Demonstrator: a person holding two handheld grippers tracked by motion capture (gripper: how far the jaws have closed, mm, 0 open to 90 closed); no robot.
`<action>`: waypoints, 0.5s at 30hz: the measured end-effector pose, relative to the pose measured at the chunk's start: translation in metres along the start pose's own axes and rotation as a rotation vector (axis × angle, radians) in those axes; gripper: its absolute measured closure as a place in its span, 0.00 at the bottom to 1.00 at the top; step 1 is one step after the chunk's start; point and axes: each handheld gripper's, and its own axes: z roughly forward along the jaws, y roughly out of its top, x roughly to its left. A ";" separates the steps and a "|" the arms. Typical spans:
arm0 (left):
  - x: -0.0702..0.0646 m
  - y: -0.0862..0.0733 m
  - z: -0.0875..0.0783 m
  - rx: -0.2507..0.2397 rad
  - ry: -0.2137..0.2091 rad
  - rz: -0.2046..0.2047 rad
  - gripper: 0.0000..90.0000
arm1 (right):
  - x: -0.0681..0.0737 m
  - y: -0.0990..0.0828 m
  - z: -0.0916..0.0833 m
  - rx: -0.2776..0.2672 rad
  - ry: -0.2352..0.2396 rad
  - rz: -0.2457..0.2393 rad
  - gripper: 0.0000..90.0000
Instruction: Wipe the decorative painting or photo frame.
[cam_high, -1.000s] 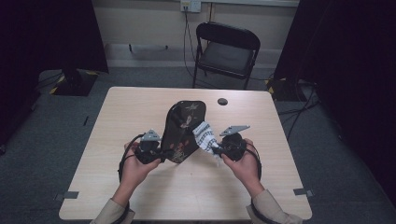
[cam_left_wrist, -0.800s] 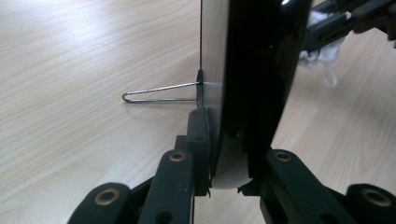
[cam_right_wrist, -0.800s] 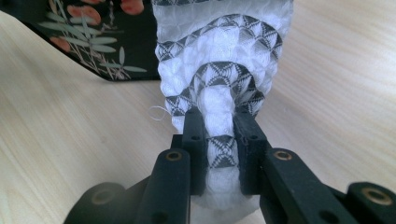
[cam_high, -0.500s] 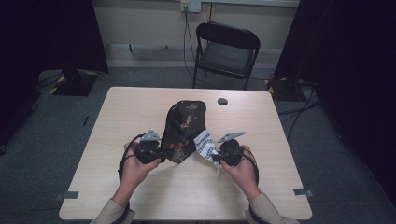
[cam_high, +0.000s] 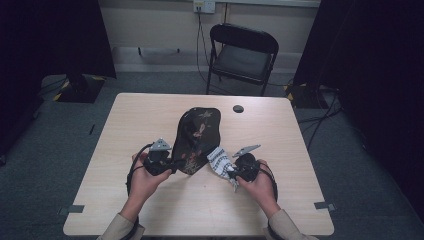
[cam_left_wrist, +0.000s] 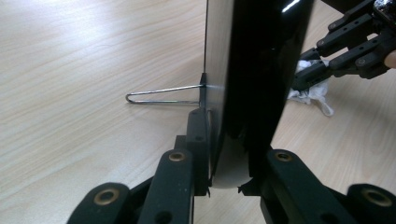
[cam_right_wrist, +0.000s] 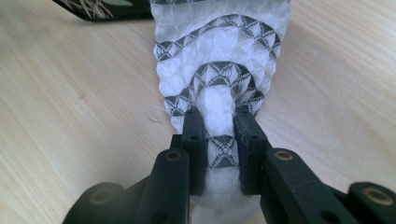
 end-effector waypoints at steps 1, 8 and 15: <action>0.000 0.000 0.000 0.000 0.002 -0.001 0.87 | -0.001 -0.001 0.000 -0.001 0.004 0.006 0.86; 0.000 -0.003 -0.006 -0.013 0.020 -0.020 0.82 | -0.005 -0.003 -0.008 -0.001 -0.002 0.011 0.86; -0.001 -0.005 -0.015 -0.027 0.028 -0.025 0.81 | -0.006 0.005 -0.035 -0.058 -0.034 -0.002 0.86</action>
